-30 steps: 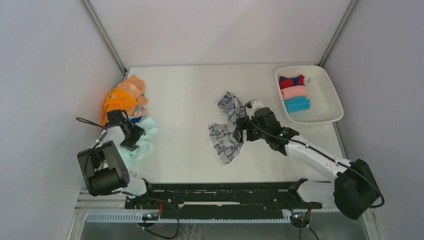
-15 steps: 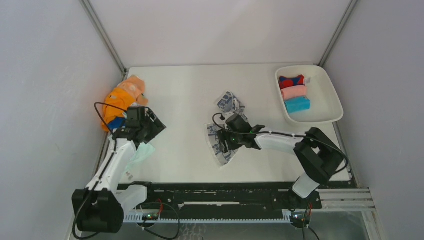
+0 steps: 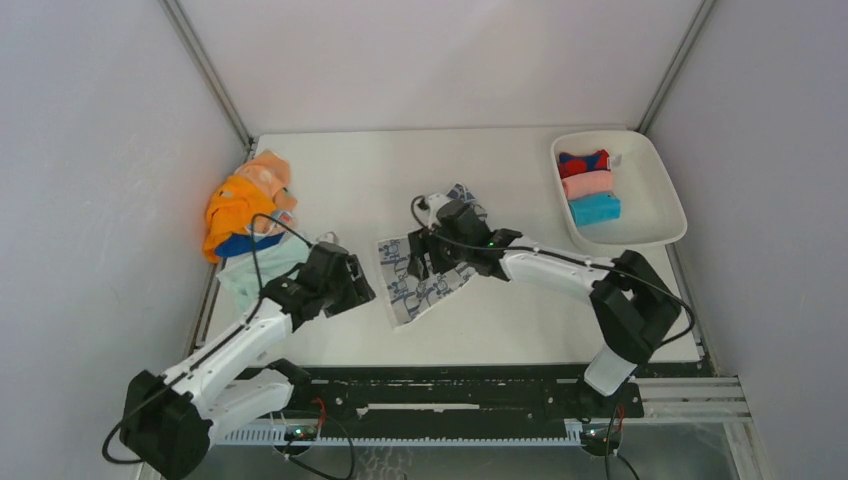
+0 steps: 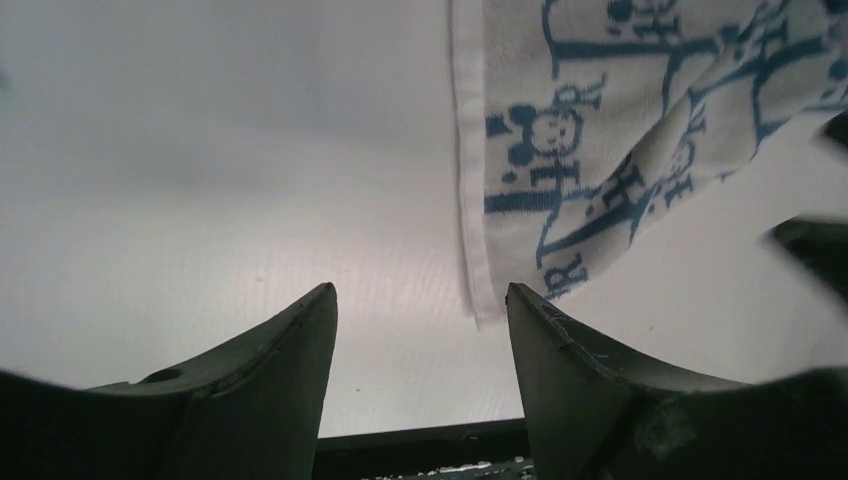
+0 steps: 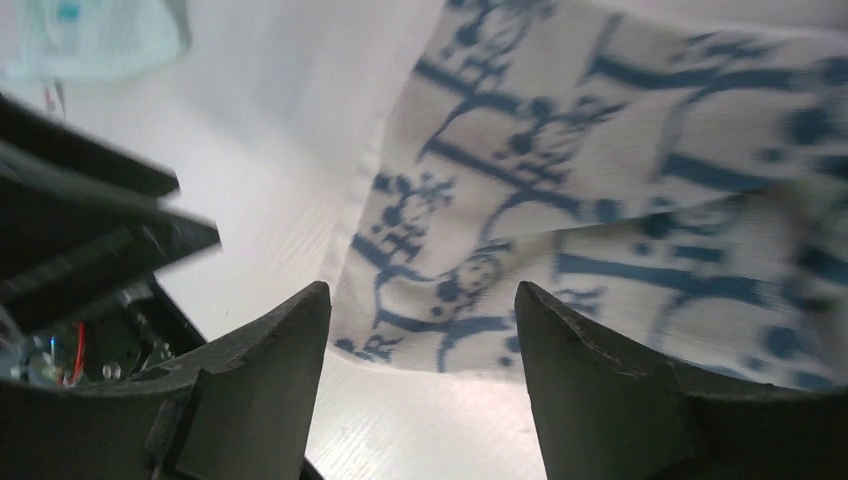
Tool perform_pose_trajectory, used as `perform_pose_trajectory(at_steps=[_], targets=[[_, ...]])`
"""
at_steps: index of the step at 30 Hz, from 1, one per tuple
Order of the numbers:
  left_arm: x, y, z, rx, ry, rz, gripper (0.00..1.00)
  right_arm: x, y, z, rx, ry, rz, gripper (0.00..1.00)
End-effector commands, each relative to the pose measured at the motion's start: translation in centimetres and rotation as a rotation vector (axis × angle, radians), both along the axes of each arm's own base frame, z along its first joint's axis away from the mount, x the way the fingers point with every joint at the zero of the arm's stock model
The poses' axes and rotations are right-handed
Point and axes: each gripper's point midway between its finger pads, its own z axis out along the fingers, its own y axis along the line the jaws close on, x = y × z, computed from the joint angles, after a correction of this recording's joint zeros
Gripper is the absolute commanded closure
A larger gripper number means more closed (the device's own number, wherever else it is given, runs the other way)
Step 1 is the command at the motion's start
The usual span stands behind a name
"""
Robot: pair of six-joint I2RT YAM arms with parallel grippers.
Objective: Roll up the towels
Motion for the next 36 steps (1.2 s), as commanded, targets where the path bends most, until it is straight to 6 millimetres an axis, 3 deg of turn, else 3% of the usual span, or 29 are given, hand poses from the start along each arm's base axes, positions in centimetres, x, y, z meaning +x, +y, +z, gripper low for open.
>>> perform_pose_trajectory(at_steps=[1, 8, 12, 14, 18, 24, 29, 36], targets=[[0.5, -3.4, 0.0, 0.034, -0.007, -0.084, 0.33, 3.9, -4.7, 3.9, 0.008, -0.093, -0.161, 0.32], [1.8, -10.4, -0.1, 0.149, 0.031, -0.313, 0.44, 6.6, -12.2, 2.2, -0.039, -0.073, -0.368, 0.33], [2.3, -13.0, -1.1, 0.198, 0.068, -0.405, 0.48, 7.4, -14.3, 1.5, -0.043, -0.059, -0.428, 0.33], [2.1, -13.3, -2.2, 0.217, 0.109, -0.430, 0.50, 7.9, -15.1, 1.2, -0.047, -0.051, -0.452, 0.34], [1.3, -11.4, -4.3, 0.287, 0.186, -0.419, 0.51, 8.6, -16.2, 0.0, -0.056, -0.021, -0.490, 0.38], [-0.5, -5.5, -7.5, 0.285, 0.297, -0.295, 0.52, 9.1, -16.7, -1.7, -0.092, 0.017, -0.508, 0.47], [-2.0, -1.2, -8.9, 0.286, 0.355, -0.191, 0.51, 9.9, -16.9, -2.6, -0.132, 0.021, -0.518, 0.51], [-2.8, 1.2, -9.5, 0.281, 0.378, -0.114, 0.50, 11.2, -15.8, -3.8, -0.195, 0.021, -0.499, 0.56]])
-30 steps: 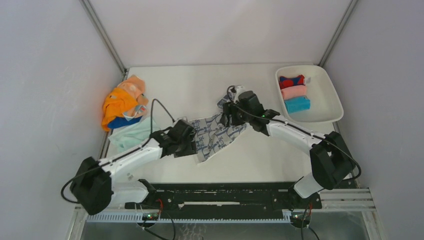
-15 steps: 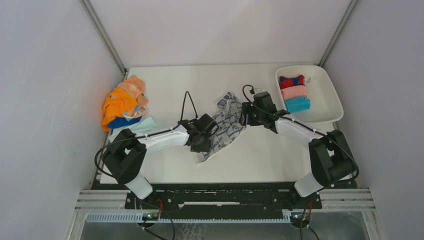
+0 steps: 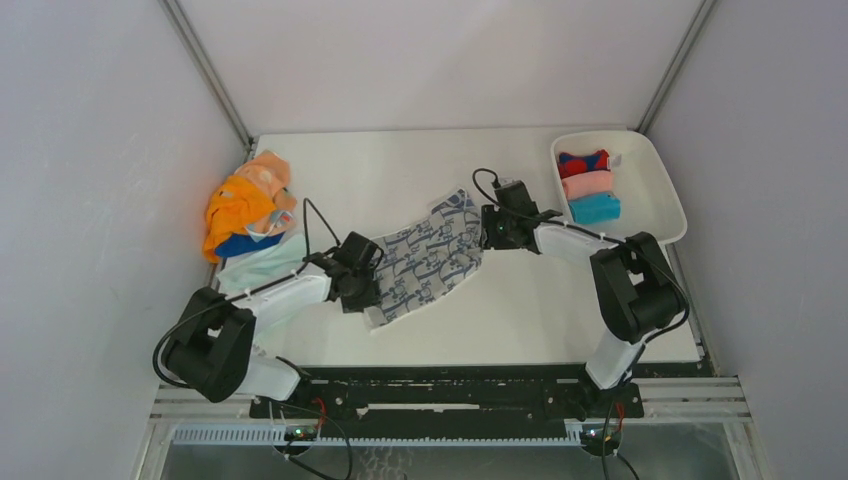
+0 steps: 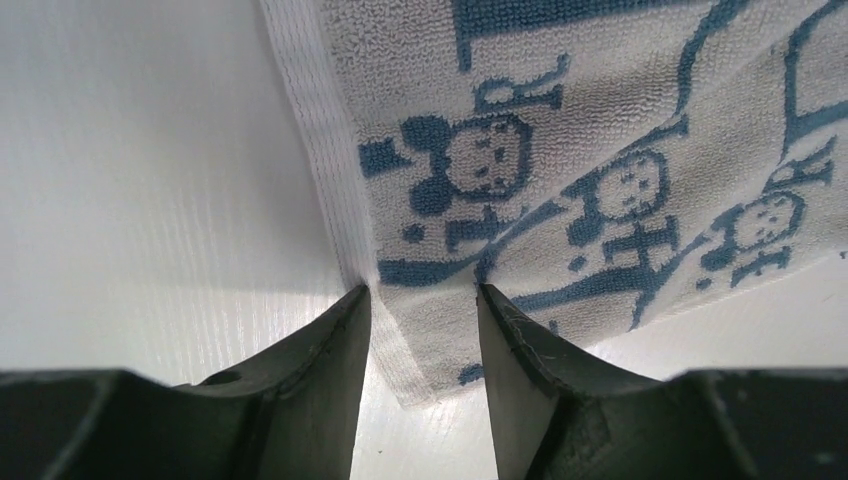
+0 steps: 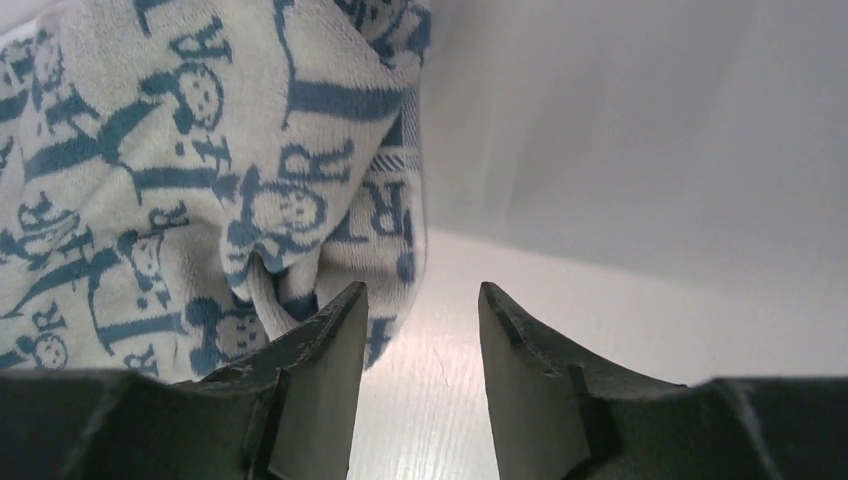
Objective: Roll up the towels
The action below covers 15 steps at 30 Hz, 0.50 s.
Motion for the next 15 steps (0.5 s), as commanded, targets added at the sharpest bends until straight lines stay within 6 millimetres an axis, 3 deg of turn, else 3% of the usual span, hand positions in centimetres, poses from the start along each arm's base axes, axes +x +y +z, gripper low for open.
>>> perform_pose_trajectory(at_steps=[1, 15], targets=[[-3.3, 3.6, -2.4, 0.119, 0.116, 0.034, 0.49, 2.3, 1.2, 0.9, -0.026, -0.052, 0.007, 0.56], [-3.4, 4.3, -2.5, 0.115, 0.111, 0.058, 0.48, 3.6, 3.6, -2.3, -0.185, 0.005, 0.086, 0.57]])
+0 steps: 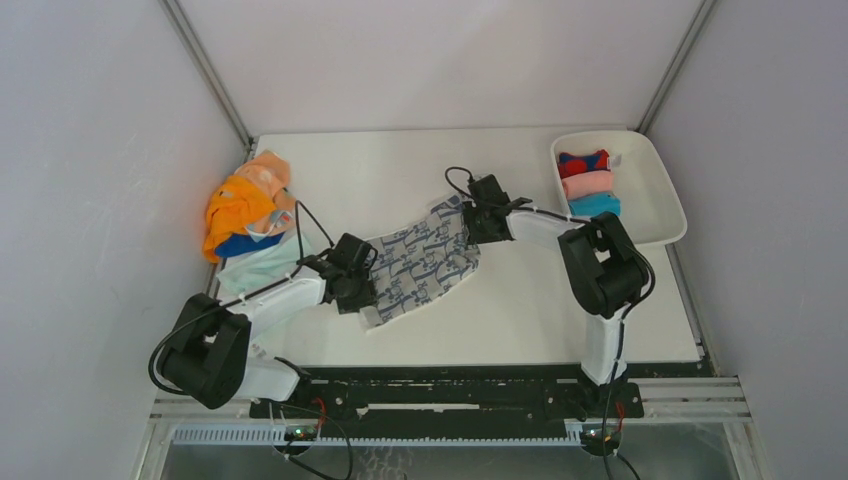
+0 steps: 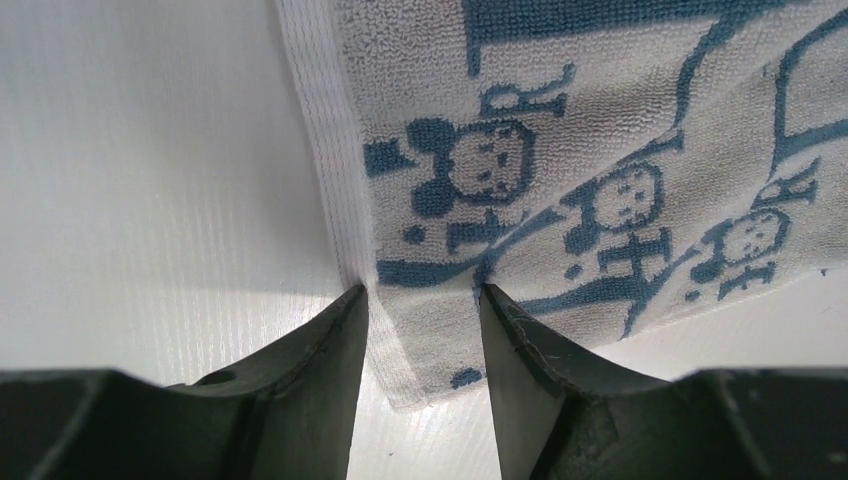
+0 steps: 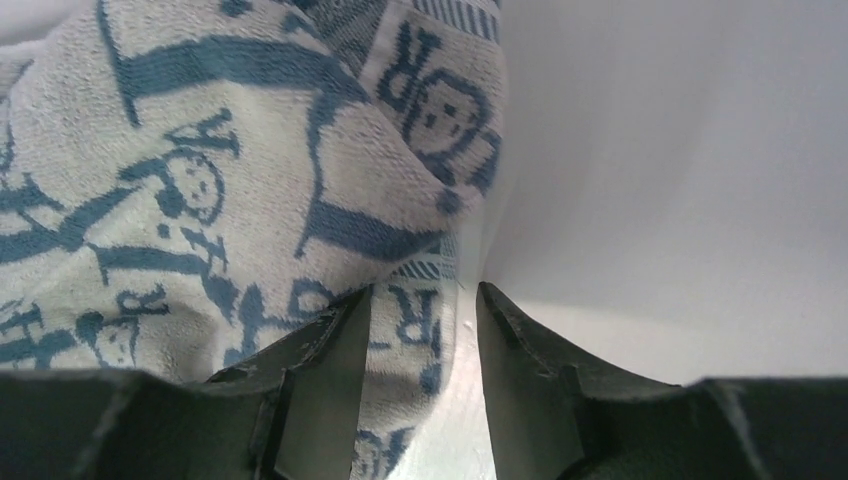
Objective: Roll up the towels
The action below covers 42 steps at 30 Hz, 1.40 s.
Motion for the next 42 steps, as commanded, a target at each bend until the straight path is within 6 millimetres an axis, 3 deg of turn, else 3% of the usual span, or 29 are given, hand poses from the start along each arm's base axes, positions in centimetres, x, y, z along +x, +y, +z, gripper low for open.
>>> perform_pose_trajectory(at_steps=[1, 4, 7, 9, 13, 17, 20, 26, 29, 33, 37, 42], targets=[[-3.5, 3.2, -2.6, 0.123, 0.131, 0.013, 0.48, 0.6, 0.7, -0.2, -0.097, -0.014, 0.044, 0.59], [-3.5, 3.2, -2.7, 0.124, 0.132, 0.013, 0.48, 0.7, 0.3, -0.8, -0.165, 0.007, 0.033, 0.80], [-3.5, 3.2, -2.7, 0.120, 0.131, 0.013, 0.48, 1.1, -1.5, -0.4, -0.250, -0.004, -0.014, 1.00], [-3.5, 3.1, -2.8, 0.117, 0.132, 0.012, 0.48, 1.1, -2.9, 0.8, -0.302, -0.019, -0.052, 1.00], [-3.7, 3.0, -3.0, 0.113, 0.138, 0.008, 0.48, 0.4, -5.5, 5.2, -0.379, -0.084, -0.148, 1.00], [-3.6, 2.9, -2.9, 0.105, 0.129, 0.009, 0.48, -2.0, -7.8, 8.1, -0.403, -0.093, -0.230, 1.00], [-3.6, 2.9, -3.0, 0.102, 0.130, 0.007, 0.48, -4.7, -9.5, 8.4, -0.385, -0.075, -0.292, 1.00], [-3.5, 3.3, -3.0, 0.094, 0.133, 0.033, 0.48, -11.3, -11.8, 6.0, -0.307, 0.013, -0.341, 0.95], [-3.4, 3.3, -2.9, 0.087, 0.129, 0.033, 0.48, -13.0, -10.6, 6.4, -0.209, 0.009, -0.316, 0.88], [-3.3, 3.5, -2.4, 0.091, 0.125, 0.035, 0.47, -12.9, -9.8, 8.2, -0.076, -0.034, -0.303, 0.78], [-3.0, 3.8, -1.2, 0.083, 0.091, 0.051, 0.47, -11.5, -10.5, 9.3, 0.002, -0.087, -0.328, 0.67], [-2.1, 3.3, 1.1, 0.047, 0.022, 0.057, 0.42, -9.7, -13.0, 7.3, 0.011, -0.054, -0.418, 0.64]])
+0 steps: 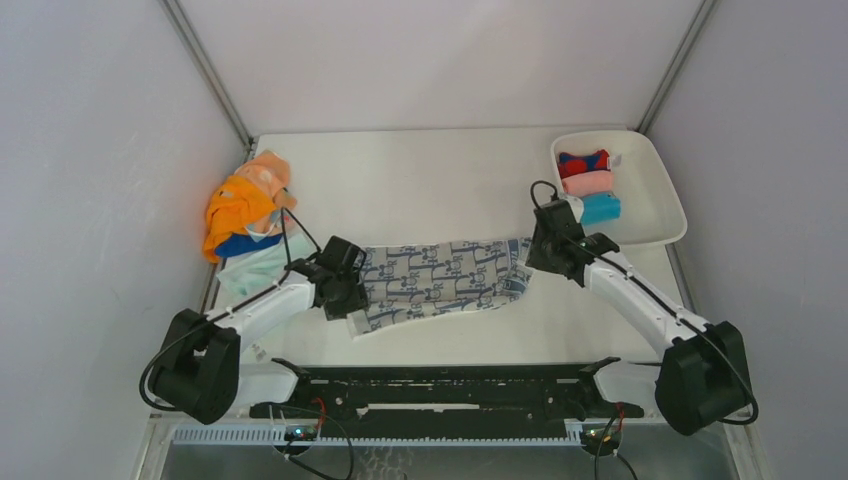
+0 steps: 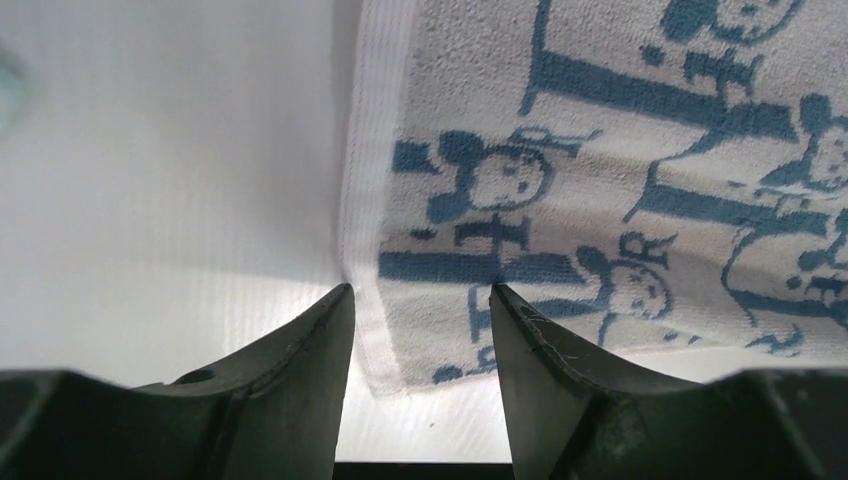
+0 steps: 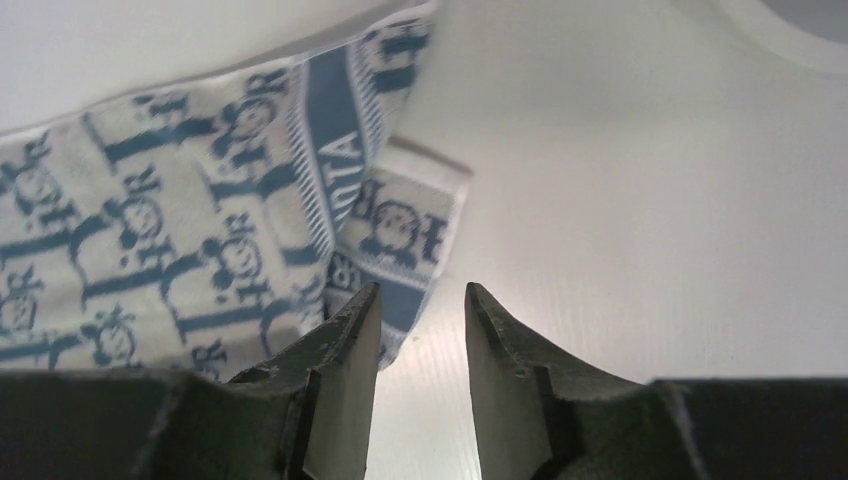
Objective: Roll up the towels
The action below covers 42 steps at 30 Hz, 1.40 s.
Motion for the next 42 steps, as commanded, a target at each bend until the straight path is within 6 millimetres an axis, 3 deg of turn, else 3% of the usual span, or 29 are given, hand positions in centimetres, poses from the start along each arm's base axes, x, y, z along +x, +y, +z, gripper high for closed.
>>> perform_pose_trajectory(at_steps=[1, 9, 24, 28, 36, 42], targets=[[-0.9, 1.3, 1.2, 0.029, -0.009, 0.004, 0.41, 2.2, -1.5, -1.7, 0.042, -0.001, -0.059, 0.65], [0.5, 0.1, 3.6, -0.012, -0.057, -0.019, 0.39, 4.3, -1.5, -6.0, 0.022, 0.074, -0.061, 0.64], [-3.9, 1.6, 2.0, -0.020, 0.008, 0.054, 0.37, 2.7, -1.5, -9.7, -0.054, 0.210, -0.034, 0.63], [-4.5, 1.8, 2.0, 0.008, 0.018, 0.057, 0.37, 2.6, -1.3, -9.6, -0.051, 0.221, -0.023, 0.64], [-5.2, 1.5, 1.9, 0.033, 0.038, 0.025, 0.37, 4.1, -0.9, -5.8, -0.006, 0.092, -0.011, 0.65], [-5.6, 1.7, 1.8, 0.054, 0.049, 0.023, 0.37, 4.4, -0.8, -6.7, 0.004, 0.112, -0.010, 0.64]])
